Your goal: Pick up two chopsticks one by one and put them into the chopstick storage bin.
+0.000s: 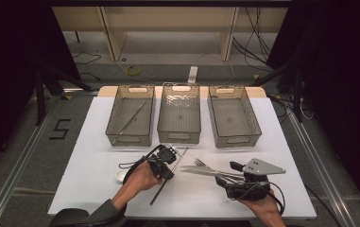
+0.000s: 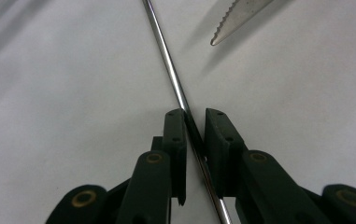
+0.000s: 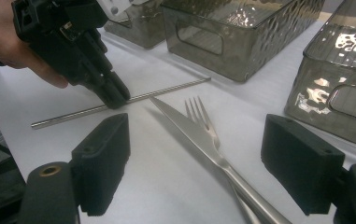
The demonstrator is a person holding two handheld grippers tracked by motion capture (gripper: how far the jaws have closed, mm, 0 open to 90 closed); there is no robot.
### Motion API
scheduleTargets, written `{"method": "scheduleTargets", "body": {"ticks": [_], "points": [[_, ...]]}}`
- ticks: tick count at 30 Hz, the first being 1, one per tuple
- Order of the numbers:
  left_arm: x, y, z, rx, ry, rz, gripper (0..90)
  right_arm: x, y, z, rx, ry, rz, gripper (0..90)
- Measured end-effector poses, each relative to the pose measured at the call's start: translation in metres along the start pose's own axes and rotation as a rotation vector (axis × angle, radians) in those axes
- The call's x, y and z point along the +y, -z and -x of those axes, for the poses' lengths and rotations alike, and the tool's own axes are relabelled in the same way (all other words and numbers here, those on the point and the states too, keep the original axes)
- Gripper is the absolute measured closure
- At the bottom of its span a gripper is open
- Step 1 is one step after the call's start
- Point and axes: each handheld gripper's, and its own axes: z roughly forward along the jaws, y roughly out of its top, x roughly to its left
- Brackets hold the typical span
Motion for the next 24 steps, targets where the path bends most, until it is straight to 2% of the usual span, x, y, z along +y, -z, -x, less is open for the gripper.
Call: {"method": "scheduleTargets", "body": {"ticks": [8,13,24], "points": [[0.0001,0.0002,-0.0006,0.001,0.002,-0.005,79.5,-0.0001,0.0,0.0,0.001,0.0,-0.001,24.9],[-0.0004,0.0001,-0.0041,-0.02,0.011,-0.001,80.4,-0.0003,-0.0005,-0.0002,0.002,0.0,-0.002,24.9],[-0.0017,0.0006,-0.0043,-0.017,0.012,0.006,83.2,-0.0002,0.0001,-0.0003,-0.002,0.002,-0.005,24.9]]}}
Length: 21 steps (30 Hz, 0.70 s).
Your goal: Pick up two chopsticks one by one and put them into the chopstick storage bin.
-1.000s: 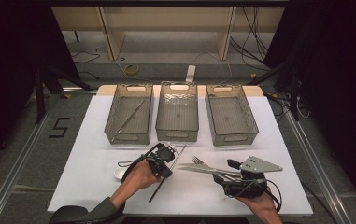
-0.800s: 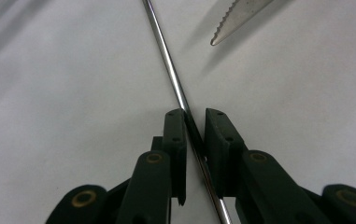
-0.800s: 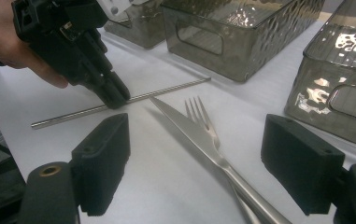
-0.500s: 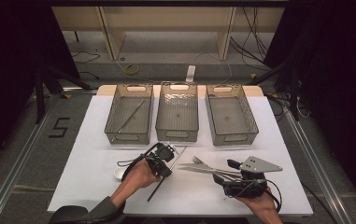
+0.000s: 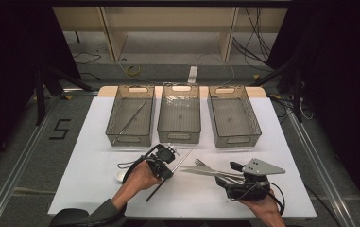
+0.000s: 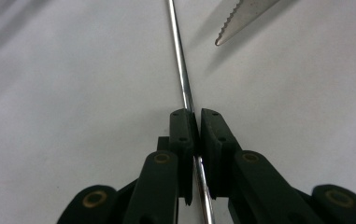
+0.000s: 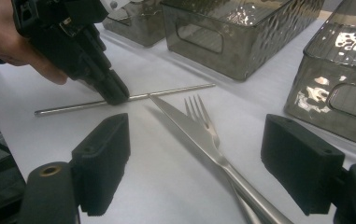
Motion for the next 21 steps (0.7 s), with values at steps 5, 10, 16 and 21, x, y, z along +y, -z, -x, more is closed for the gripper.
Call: {"method": "scheduleTargets", "body": {"ticks": [5,10,16,21], "points": [[0.0,0.0,-0.001,-0.007,0.003,0.001,84.9,0.0,0.0,0.0,0.001,0.001,0.0,24.9],[0.0,0.0,-0.002,-0.015,0.0,0.005,85.2,0.0,0.0,0.0,0.002,0.002,0.0,24.9],[0.001,0.007,-0.004,-0.012,-0.001,0.026,85.2,0.0,0.001,0.0,0.001,0.0,0.007,24.9],[0.002,0.015,-0.007,0.012,-0.002,0.051,85.2,0.0,0.001,0.0,0.001,0.0,0.0,24.9]]}}
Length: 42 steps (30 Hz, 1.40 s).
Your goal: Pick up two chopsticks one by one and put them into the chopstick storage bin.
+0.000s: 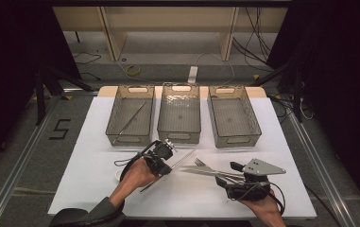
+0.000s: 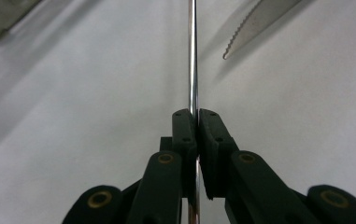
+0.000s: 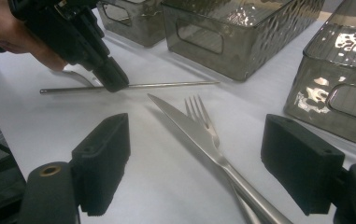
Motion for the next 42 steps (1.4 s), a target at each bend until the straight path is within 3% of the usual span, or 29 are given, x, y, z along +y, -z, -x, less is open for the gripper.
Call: {"method": "scheduleTargets", "body": {"ticks": [7,13,19,32,42], "points": [[0.005,0.024,-0.003,-0.029,-0.018,0.048,85.1,0.0,0.0,0.001,-0.003,-0.003,0.002,24.9],[0.006,0.049,-0.012,-0.048,-0.004,0.102,85.1,0.0,0.0,0.002,-0.003,-0.006,0.001,25.0],[0.012,0.065,-0.025,-0.035,0.016,0.171,85.1,0.0,0.0,0.003,-0.003,-0.011,0.004,25.0],[0.018,0.085,-0.075,0.031,0.117,0.284,85.1,-0.001,0.0,0.004,-0.002,-0.019,0.006,24.9],[0.023,0.094,-0.105,0.07,0.173,0.321,85.1,-0.001,0.0,0.004,0.0,-0.021,0.005,24.8]]}}
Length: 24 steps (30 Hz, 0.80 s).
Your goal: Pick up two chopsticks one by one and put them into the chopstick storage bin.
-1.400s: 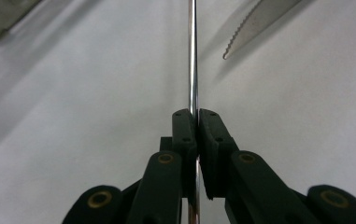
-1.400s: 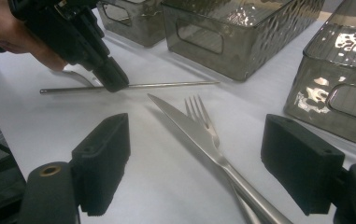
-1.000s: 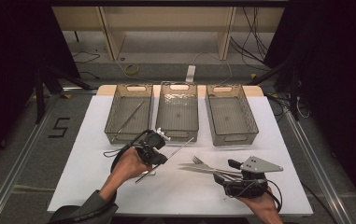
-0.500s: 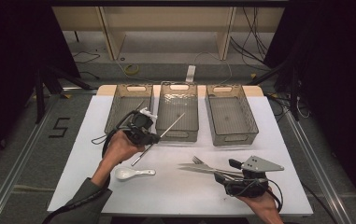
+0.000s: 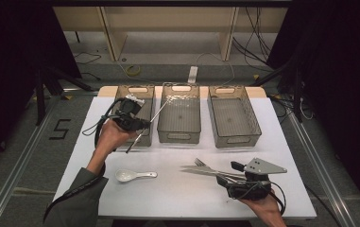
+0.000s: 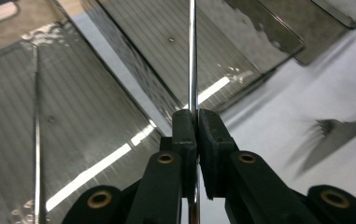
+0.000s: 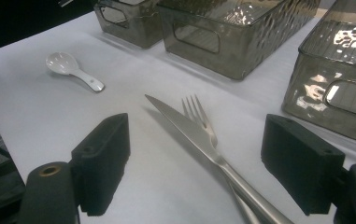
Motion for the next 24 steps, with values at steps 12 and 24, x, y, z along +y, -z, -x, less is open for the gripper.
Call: {"method": "scheduleTargets", "body": {"ticks": [12,24], "points": [[0.017,0.011,-0.04,0.063,0.079,0.066,85.1,0.0,0.0,0.001,0.003,-0.001,0.002,24.7],[0.026,0.009,-0.063,0.118,0.099,0.093,85.0,0.0,0.001,0.0,0.004,-0.003,0.003,24.7]]}}
